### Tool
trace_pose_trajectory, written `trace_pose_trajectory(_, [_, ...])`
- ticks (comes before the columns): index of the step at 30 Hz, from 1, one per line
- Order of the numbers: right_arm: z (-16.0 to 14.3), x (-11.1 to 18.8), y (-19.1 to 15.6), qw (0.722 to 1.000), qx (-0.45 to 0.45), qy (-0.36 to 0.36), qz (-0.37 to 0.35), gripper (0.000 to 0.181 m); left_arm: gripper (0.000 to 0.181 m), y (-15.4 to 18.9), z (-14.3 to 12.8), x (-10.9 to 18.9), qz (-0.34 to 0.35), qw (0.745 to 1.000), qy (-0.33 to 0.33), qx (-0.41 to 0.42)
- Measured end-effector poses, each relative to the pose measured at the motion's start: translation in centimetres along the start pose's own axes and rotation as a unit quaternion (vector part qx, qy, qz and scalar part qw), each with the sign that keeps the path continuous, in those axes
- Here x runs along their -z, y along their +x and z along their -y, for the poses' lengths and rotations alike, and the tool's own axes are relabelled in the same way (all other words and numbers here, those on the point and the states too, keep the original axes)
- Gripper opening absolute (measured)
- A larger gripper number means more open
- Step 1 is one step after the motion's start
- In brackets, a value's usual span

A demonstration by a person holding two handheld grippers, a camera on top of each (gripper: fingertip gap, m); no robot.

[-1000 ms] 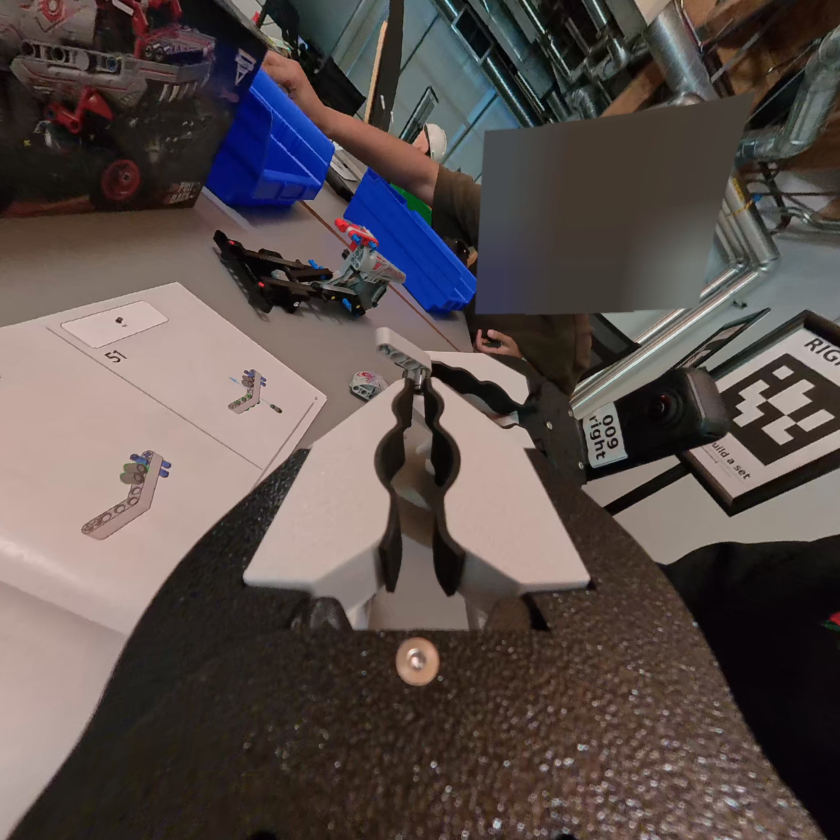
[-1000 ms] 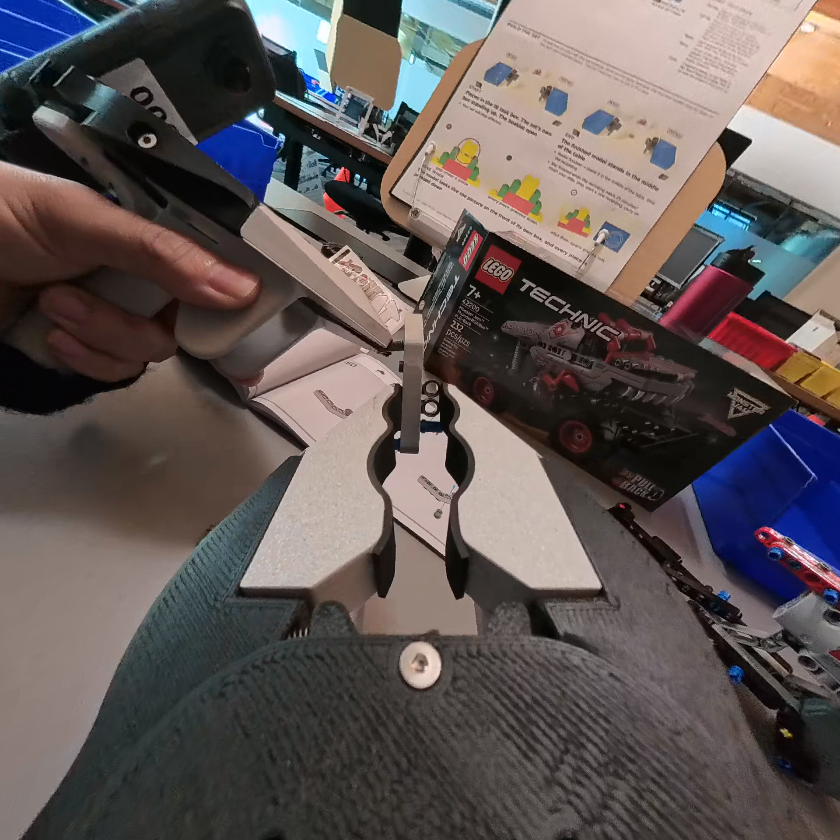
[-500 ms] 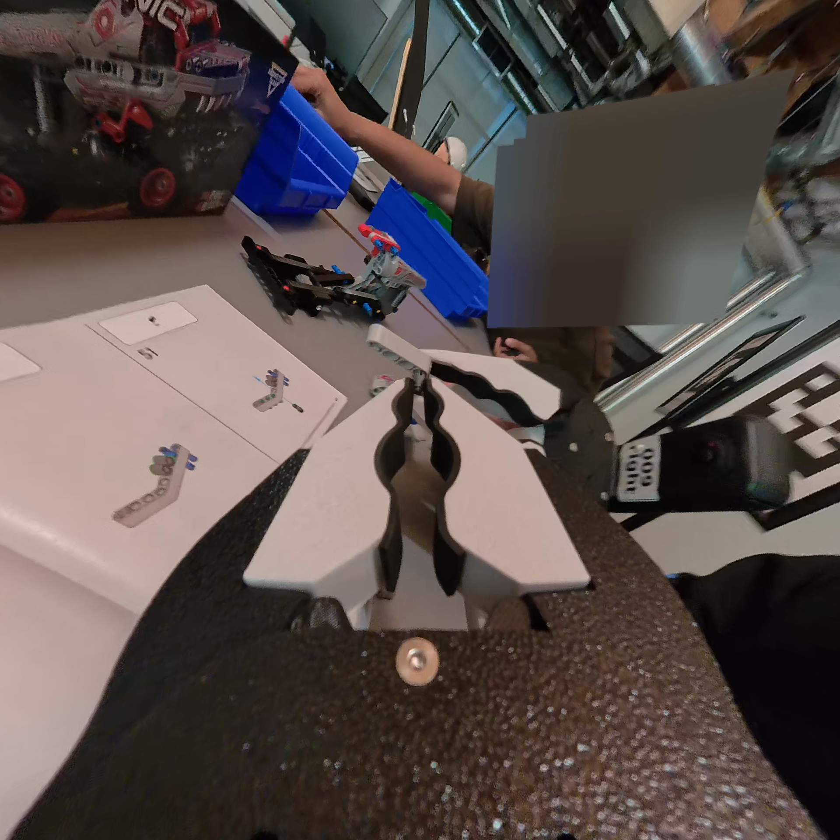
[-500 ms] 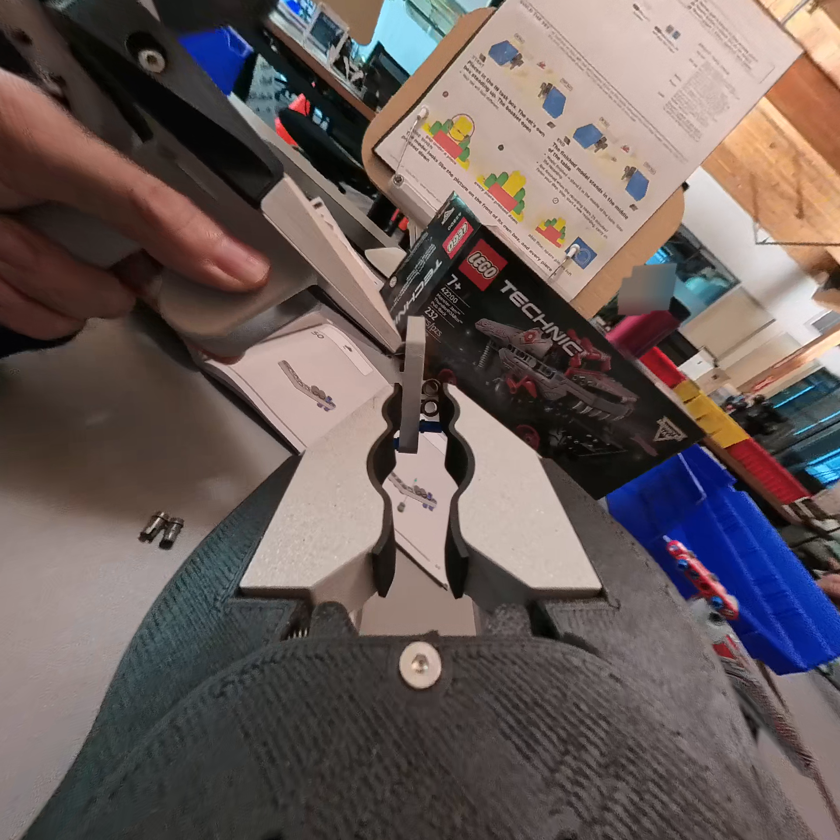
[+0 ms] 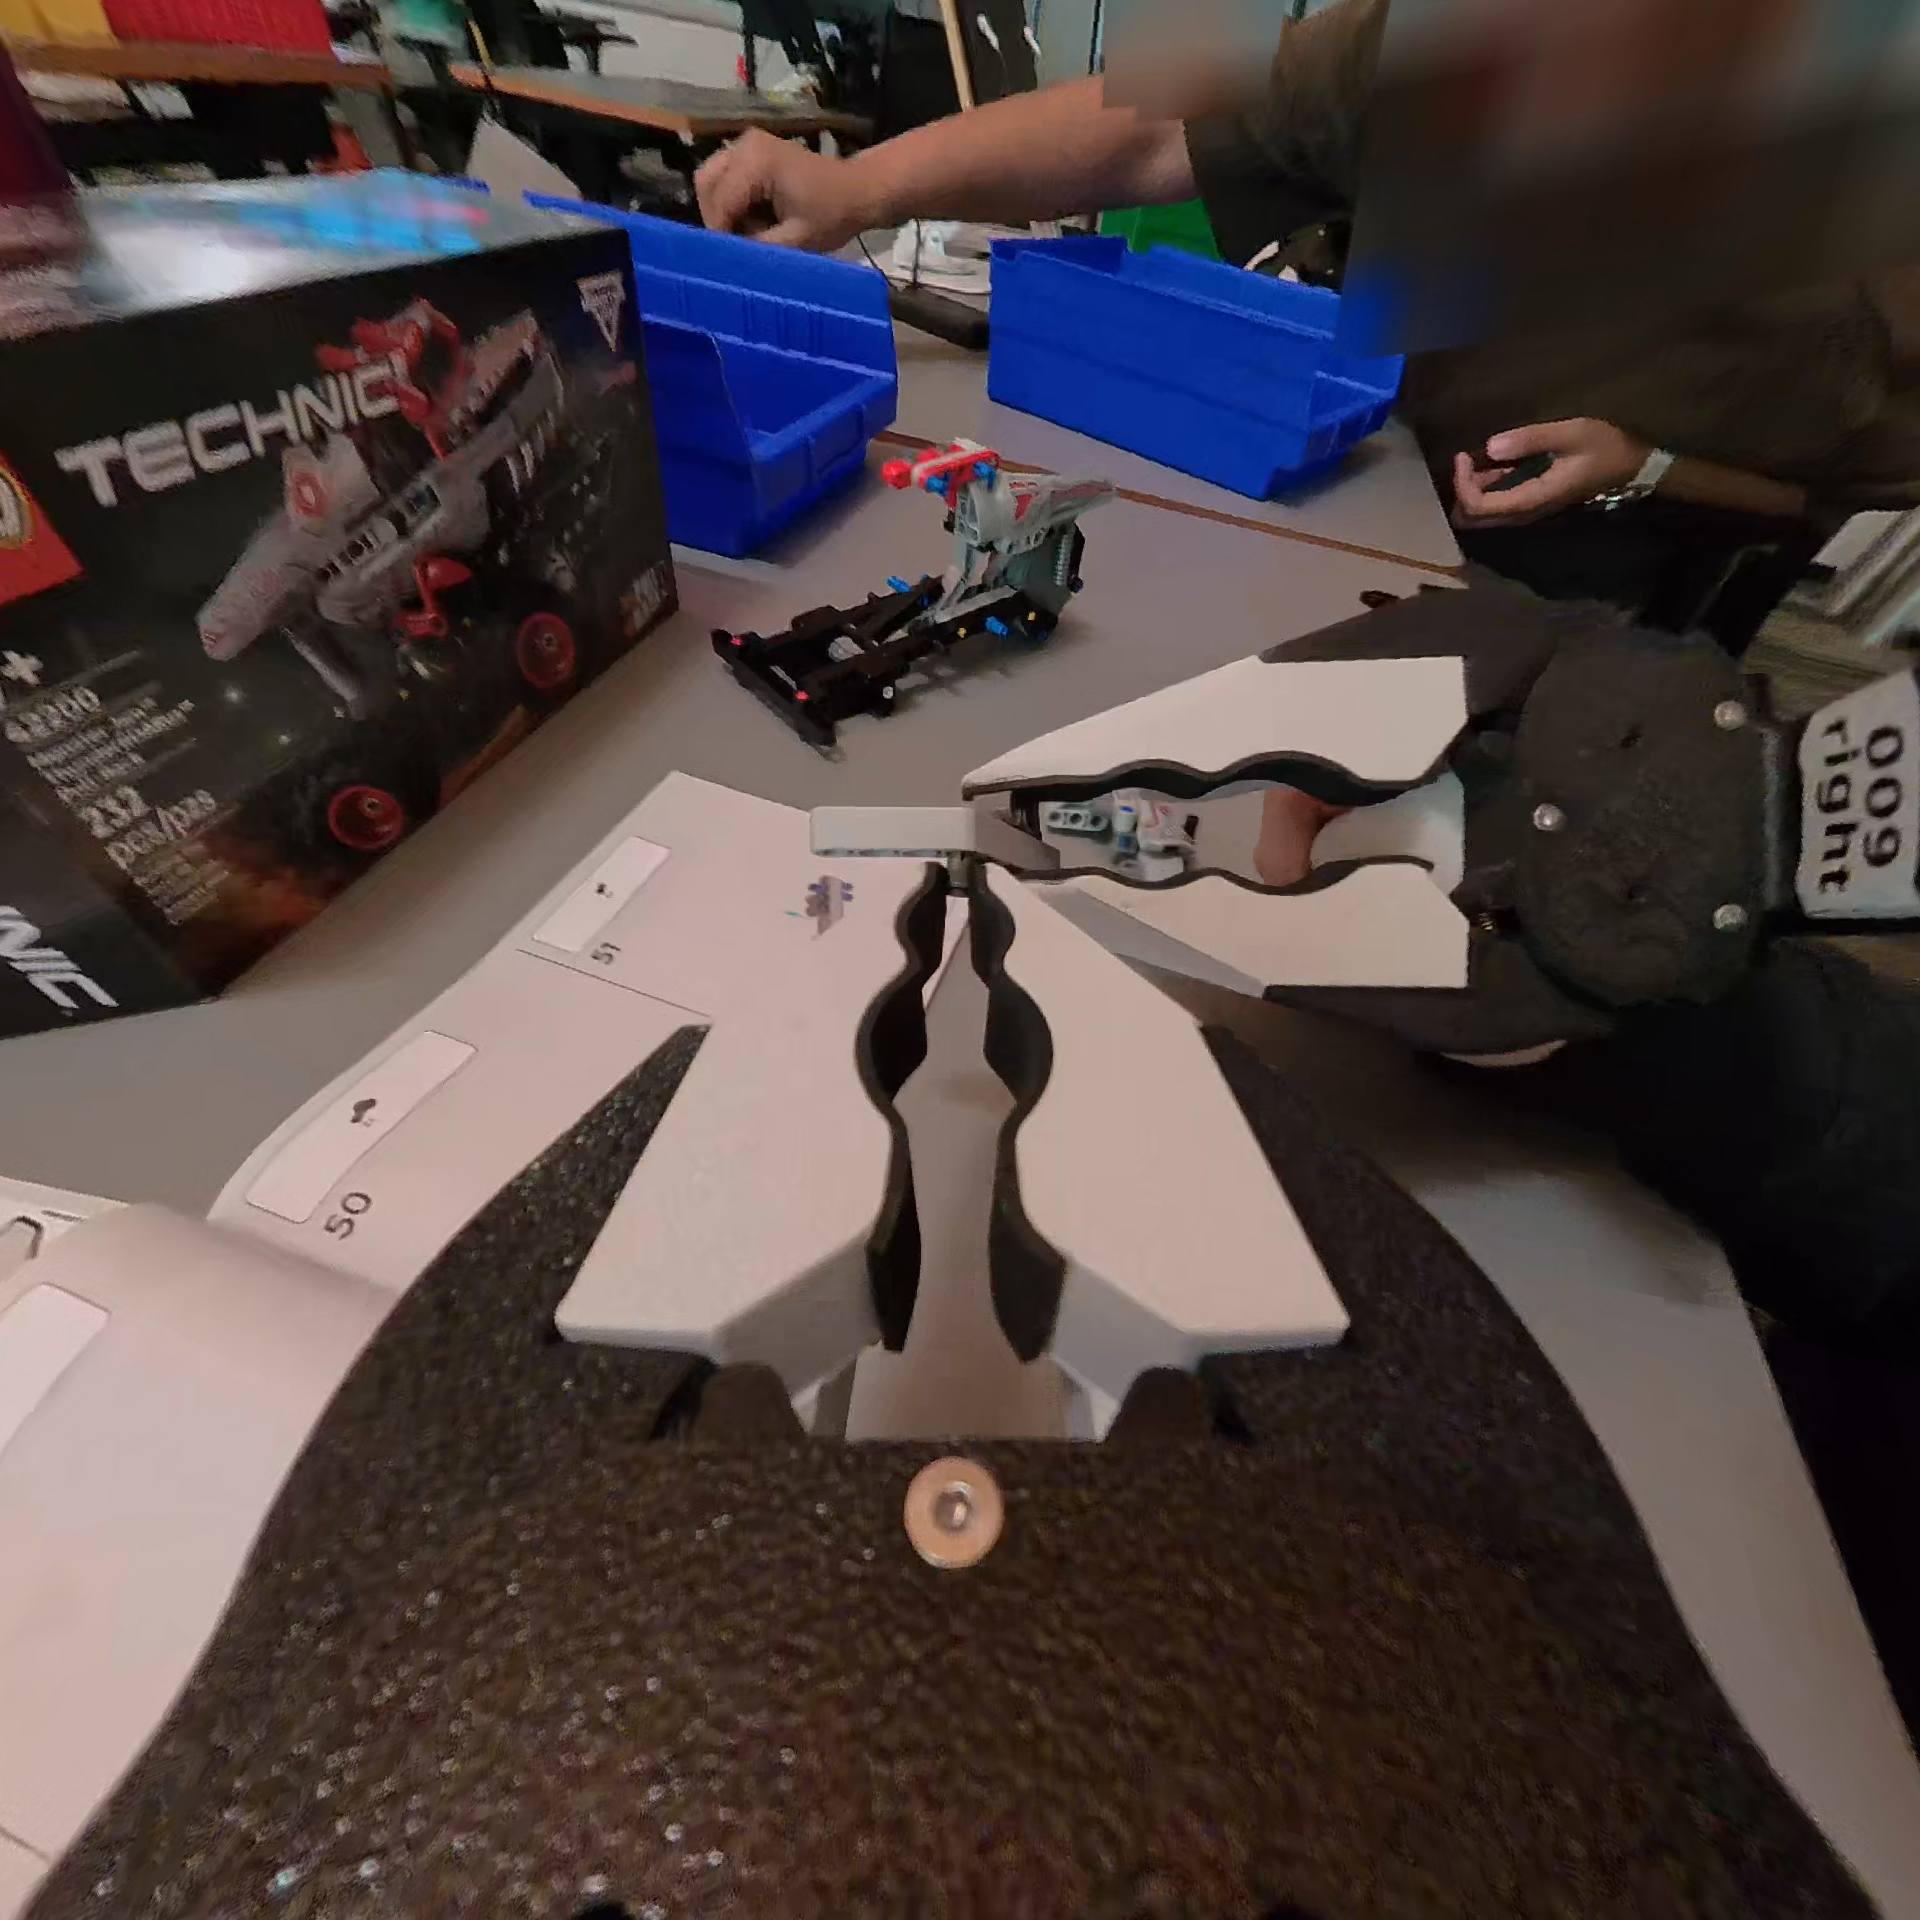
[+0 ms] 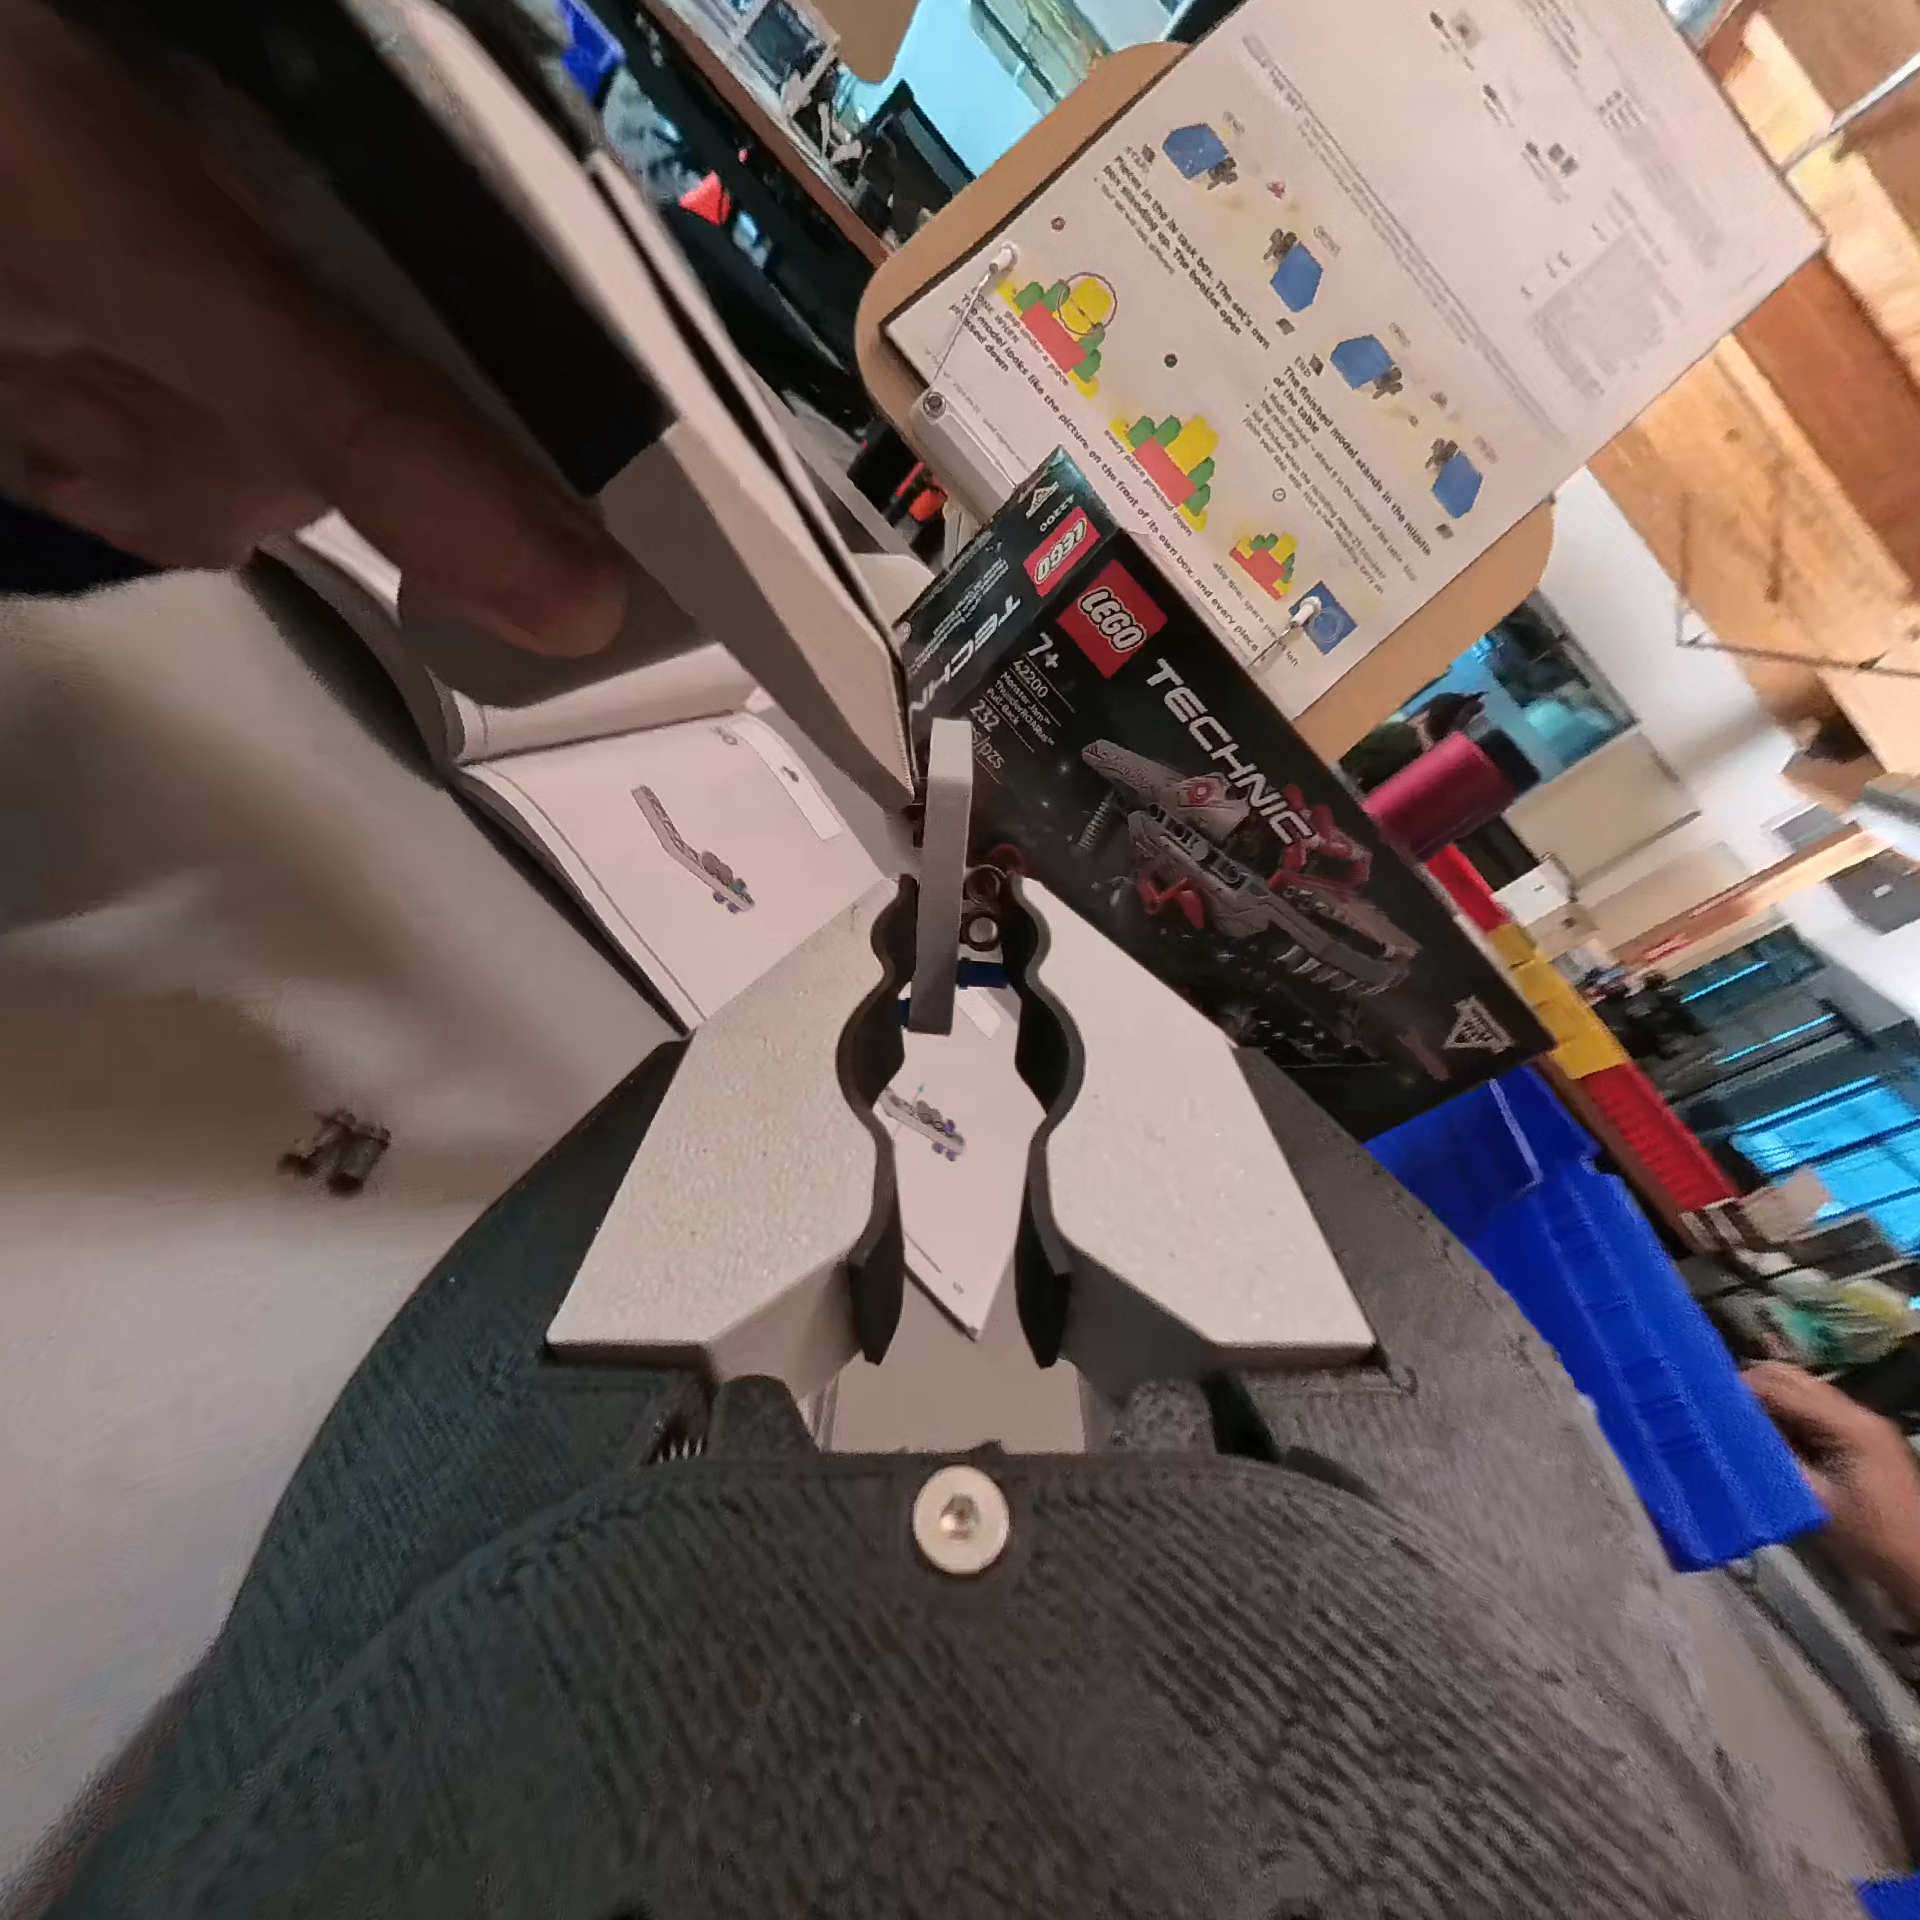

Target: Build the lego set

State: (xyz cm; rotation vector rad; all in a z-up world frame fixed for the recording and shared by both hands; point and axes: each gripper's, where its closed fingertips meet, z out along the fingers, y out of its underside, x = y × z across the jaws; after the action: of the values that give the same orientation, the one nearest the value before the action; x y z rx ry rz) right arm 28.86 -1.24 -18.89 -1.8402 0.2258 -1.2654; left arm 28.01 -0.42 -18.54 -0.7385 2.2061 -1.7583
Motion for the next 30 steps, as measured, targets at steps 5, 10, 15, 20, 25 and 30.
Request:
trace_pose_trajectory(5, [-0.3,0.0,-0.5,0.994,0.104,-0.015,-0.01,0.015,0.002,0.0,-0.9,0.0,-0.041,0.997,-0.02,0.058])
trace_pose_trajectory(10, [-0.8,-0.2,-0.9,0.996,0.083,-0.033,0.006,0.015,0.002,-0.4,-1.4,-0.3,0.022,0.998,-0.042,-0.046])
trace_pose_trajectory(15, [-0.6,0.0,-0.8,0.999,0.035,-0.016,0.027,0.015,0.002,-0.2,-0.7,-0.2,-0.005,1.0,-0.005,0.008])
trace_pose_trajectory(20, [-0.5,0.2,-1.0,0.998,-0.007,0.008,0.064,0.015,0.002,-0.1,-0.9,-0.2,-0.017,1.0,0.001,-0.026])
trace_pose_trajectory(25, [0.3,0.7,-0.3,0.991,-0.089,0.05,0.082,0.015,0.002,0.6,0.4,0.1,0.04,0.986,0.009,-0.159])
trace_pose_trajectory(30, [0.6,1.2,-0.4,0.984,-0.11,0.078,0.113,0.015,0.002,1.4,0.9,0.3,0.088,0.951,-0.018,-0.295])
